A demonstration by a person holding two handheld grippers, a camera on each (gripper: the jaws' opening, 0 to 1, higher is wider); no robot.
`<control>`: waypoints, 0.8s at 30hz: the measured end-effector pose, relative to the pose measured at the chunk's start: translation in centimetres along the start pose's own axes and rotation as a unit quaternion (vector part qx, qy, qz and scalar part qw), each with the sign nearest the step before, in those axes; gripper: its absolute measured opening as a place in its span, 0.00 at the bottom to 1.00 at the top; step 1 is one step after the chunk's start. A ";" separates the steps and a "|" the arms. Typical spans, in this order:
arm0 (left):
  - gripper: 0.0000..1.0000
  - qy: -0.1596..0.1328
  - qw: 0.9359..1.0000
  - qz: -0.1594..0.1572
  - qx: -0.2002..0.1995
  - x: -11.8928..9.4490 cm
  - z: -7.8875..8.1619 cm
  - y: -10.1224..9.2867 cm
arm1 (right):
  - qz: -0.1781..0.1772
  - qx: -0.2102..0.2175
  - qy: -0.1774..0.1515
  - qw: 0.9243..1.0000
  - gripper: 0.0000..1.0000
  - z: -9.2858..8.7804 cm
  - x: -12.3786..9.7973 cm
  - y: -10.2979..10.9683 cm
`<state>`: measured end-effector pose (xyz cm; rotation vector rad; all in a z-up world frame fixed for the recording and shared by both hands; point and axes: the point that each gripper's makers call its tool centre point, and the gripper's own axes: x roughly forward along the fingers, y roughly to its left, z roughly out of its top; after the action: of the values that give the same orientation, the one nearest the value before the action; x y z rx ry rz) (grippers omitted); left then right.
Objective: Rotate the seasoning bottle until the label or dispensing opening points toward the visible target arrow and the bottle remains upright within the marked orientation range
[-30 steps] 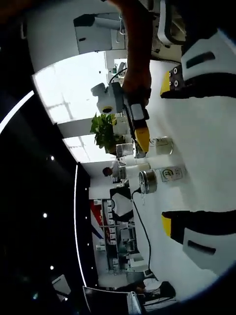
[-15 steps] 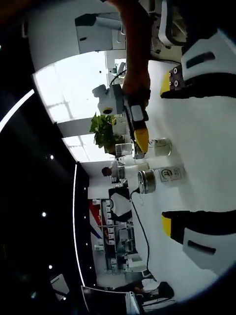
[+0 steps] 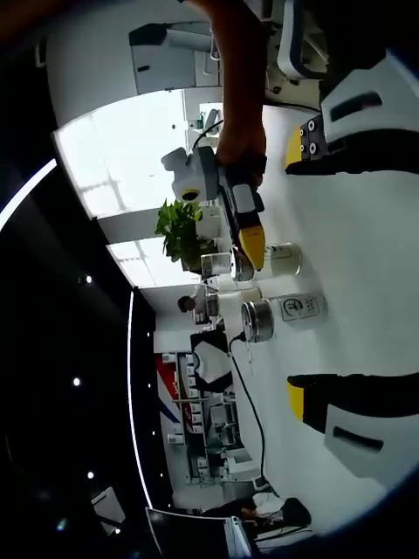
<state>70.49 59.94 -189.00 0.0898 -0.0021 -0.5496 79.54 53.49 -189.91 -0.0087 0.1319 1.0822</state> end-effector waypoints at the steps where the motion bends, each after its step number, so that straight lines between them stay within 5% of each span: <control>1: 0.99 -0.001 1.000 0.000 -0.001 0.0 0.0 0.0 | -0.002 0.000 -0.001 1.000 0.31 0.0 0.0 0.0; 14: 0.98 0.007 1.000 0.005 0.001 0.0 -0.4 0.4 | -0.015 -0.006 0.010 1.000 0.35 0.0 -0.3 0.4; 24: 0.99 0.008 1.000 -0.003 -0.008 0.2 -0.5 0.0 | -0.037 -0.017 -0.050 0.998 0.40 3.6 -2.2 0.6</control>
<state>70.67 59.87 -189.50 0.0792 0.0186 -0.5548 78.43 52.12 -186.01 0.0092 0.0230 1.0079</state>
